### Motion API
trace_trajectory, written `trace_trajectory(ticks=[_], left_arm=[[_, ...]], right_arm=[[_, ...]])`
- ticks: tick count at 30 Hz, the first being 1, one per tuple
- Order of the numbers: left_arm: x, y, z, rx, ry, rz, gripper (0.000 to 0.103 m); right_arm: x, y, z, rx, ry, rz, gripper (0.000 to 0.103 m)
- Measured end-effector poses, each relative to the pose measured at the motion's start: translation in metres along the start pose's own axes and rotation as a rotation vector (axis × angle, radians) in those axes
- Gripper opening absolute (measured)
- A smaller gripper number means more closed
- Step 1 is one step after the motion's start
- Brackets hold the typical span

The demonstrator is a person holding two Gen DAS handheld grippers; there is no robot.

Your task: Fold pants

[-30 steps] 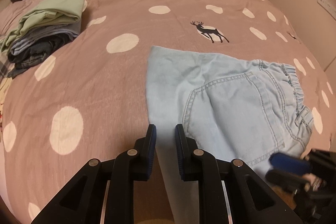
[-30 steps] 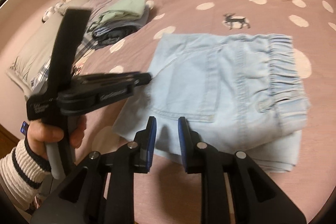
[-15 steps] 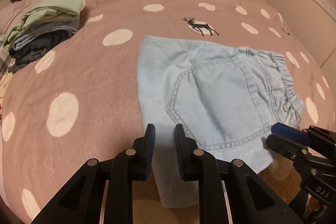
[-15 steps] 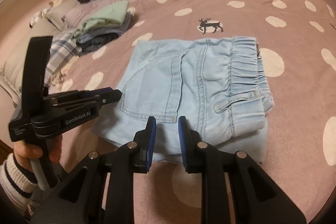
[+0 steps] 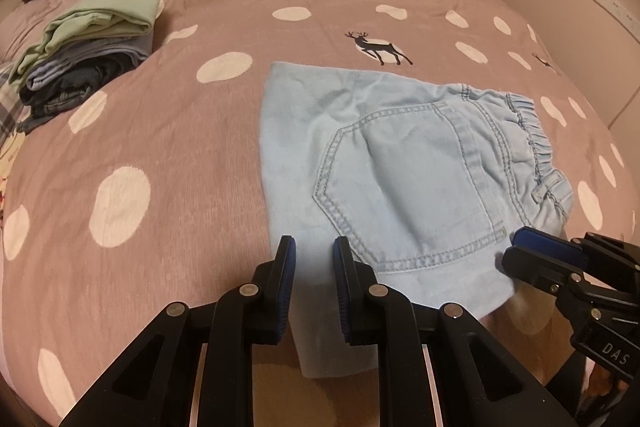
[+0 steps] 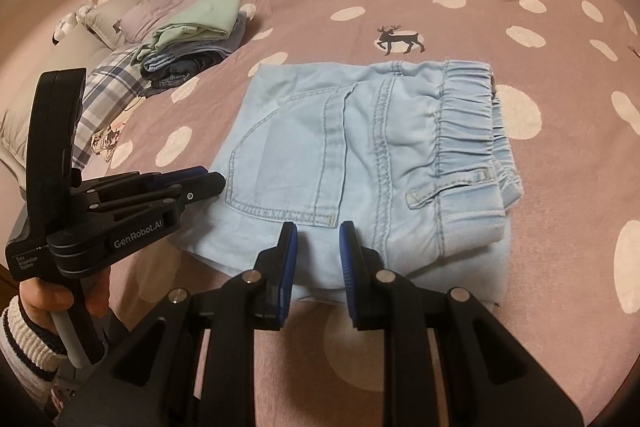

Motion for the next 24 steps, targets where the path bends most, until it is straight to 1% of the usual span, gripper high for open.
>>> trace_trajectory(ticks=[9,15,22,23,24], left_arm=[[0.003,0.004,0.001,0.005,0.005,0.003,0.016],[0.007,0.008,0.001,0.007,0.01,0.002,0.016],[0.013,0.011,-0.004,0.025,0.019,0.002,0.016],[0.013,0.011,-0.006,0.035,0.02,0.001,0.019],[0.014,0.011,-0.008,0.044,0.019,0.001,0.025]], right_arm=[[0.003,0.003,-0.001,0.001,0.004,-0.011,0.022],[0.009,0.002,0.002,-0.009,0.005,0.006,0.021],[0.012,0.007,0.003,-0.009,-0.006,-0.008,0.022],[0.014,0.007,0.003,-0.012,-0.012,-0.005,0.022],[0.017,0.007,0.004,-0.017,-0.025,0.002,0.023]])
Point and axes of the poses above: each gripper's, at about its wrist camera, not at the fingertips, and x roughly against the way its jaws point, z to its right, y to its underside, the point moved 8 cm from there along -x, roughly the way its jaws point, and after that the axes turned 7 degrees about -z, right-handed, at the moved point
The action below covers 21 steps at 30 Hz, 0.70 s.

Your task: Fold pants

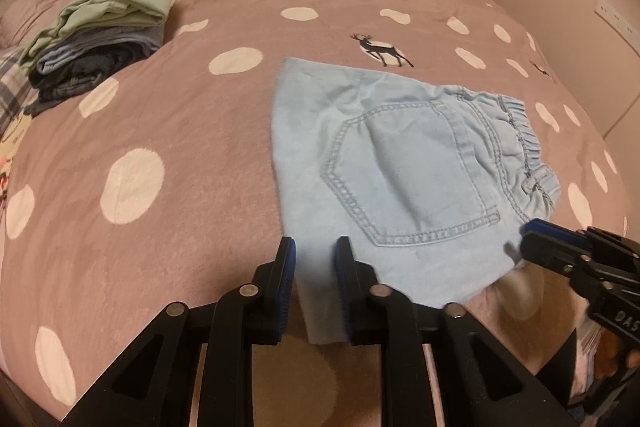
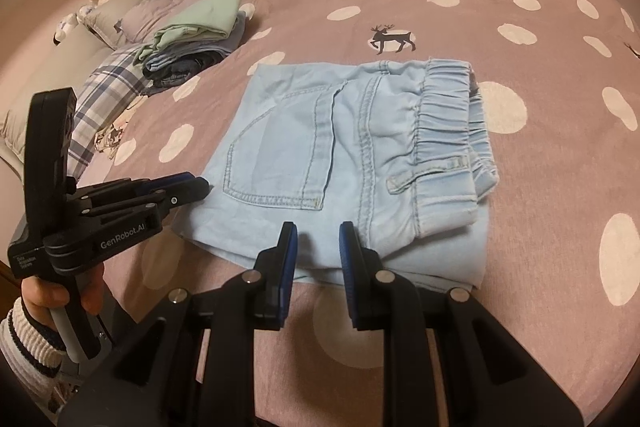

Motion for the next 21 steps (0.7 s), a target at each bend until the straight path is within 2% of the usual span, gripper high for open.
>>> trace_trajectory(ticks=[1,2,5,9,10,12,16,21], left_arm=[[0.001,0.0,-0.002,0.007,-0.003,0.001,0.03],[0.001,-0.001,-0.005,0.015,-0.007,0.002,0.031],[0.001,-0.001,-0.01,0.033,0.002,0.0,0.031],[-0.001,-0.003,-0.012,0.043,0.002,-0.003,0.034],[-0.001,-0.003,-0.012,0.044,0.002,-0.004,0.035],[-0.003,-0.004,-0.012,0.046,0.005,-0.007,0.036],[-0.005,-0.007,-0.015,0.055,0.005,-0.01,0.042],[-0.006,-0.01,-0.021,0.081,0.015,-0.015,0.043]], right_arm=[[0.002,-0.001,0.0,-0.006,-0.012,0.005,0.024],[0.005,-0.001,0.001,-0.012,-0.026,0.014,0.027],[0.017,-0.003,0.011,-0.025,0.001,0.056,0.047],[0.026,-0.007,0.024,-0.064,-0.007,0.075,0.049],[0.027,-0.007,0.029,-0.078,-0.001,0.08,0.051],[0.029,-0.007,0.041,-0.115,0.024,0.087,0.062],[0.028,-0.006,0.064,-0.208,0.022,0.078,0.064],[0.022,-0.004,0.079,-0.287,-0.019,0.056,0.073]])
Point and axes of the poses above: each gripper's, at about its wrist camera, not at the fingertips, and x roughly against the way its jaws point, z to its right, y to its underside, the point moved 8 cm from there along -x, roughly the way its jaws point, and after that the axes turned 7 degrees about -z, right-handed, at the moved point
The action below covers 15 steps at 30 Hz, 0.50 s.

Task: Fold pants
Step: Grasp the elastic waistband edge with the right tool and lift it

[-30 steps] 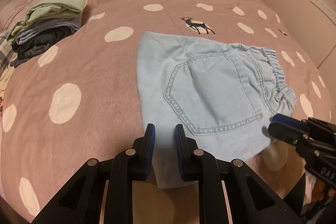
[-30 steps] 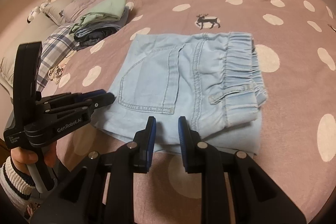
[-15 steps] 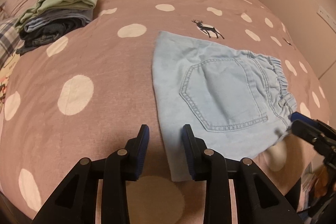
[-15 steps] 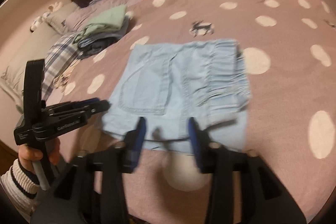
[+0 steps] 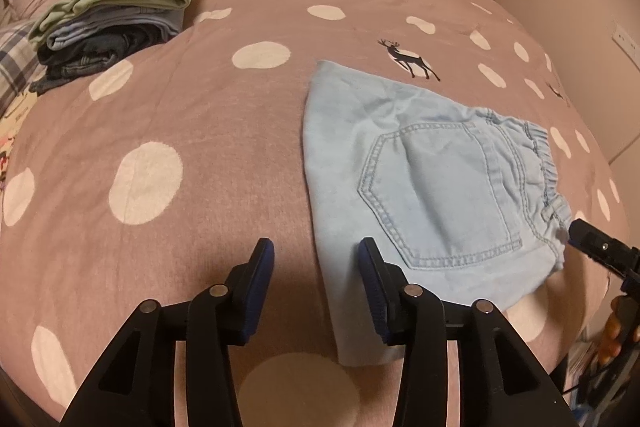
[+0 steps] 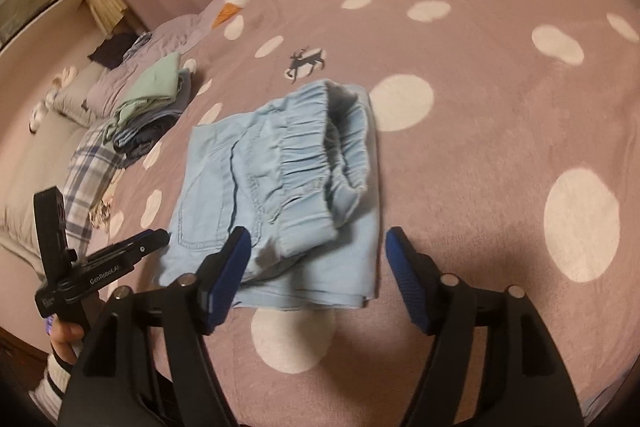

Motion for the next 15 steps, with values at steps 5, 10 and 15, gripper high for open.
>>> trace_trajectory(ticks=[5,10,15], left_arm=[[-0.002,-0.007,-0.007,0.025,0.0,-0.001,0.043],[-0.01,-0.013,-0.008,0.034,0.008,-0.013,0.043],[-0.018,-0.019,-0.004,0.034,0.021,-0.023,0.044]], right_arm=[[-0.005,-0.006,0.007,-0.034,-0.012,-0.015,0.078],[-0.016,-0.009,0.011,-0.066,-0.048,-0.049,0.079],[-0.026,-0.012,0.009,-0.07,-0.059,-0.066,0.081]])
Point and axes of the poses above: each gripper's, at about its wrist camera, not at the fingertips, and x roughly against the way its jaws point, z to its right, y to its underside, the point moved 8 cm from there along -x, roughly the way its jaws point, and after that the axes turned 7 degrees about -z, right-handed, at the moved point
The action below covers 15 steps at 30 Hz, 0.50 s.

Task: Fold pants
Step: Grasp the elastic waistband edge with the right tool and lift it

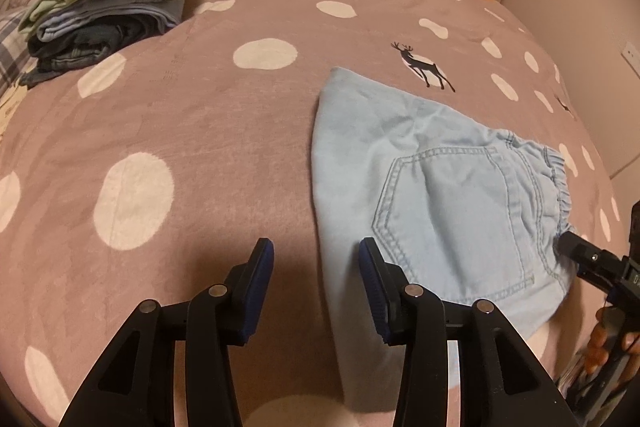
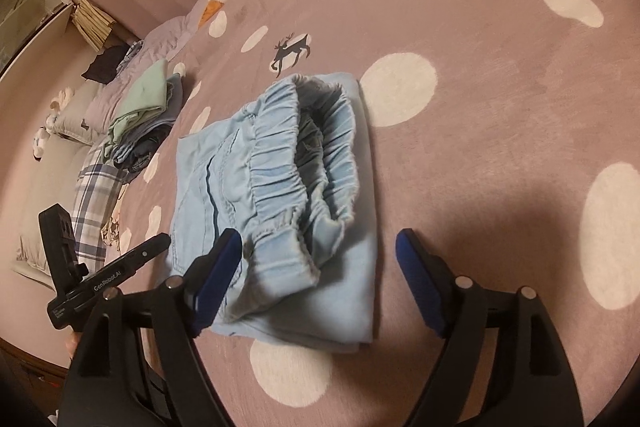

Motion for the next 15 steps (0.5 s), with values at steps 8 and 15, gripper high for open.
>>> trace_trajectory(ticks=[8,15], left_arm=[[-0.006,-0.005,0.003,0.003,0.017,-0.006,0.044],[-0.009,-0.006,0.006,-0.007,0.038,-0.013,0.043]], right_arm=[[-0.007,-0.005,-0.005,0.029,-0.011,-0.022,0.081],[-0.019,-0.008,-0.014,0.069,-0.033,-0.053,0.081]])
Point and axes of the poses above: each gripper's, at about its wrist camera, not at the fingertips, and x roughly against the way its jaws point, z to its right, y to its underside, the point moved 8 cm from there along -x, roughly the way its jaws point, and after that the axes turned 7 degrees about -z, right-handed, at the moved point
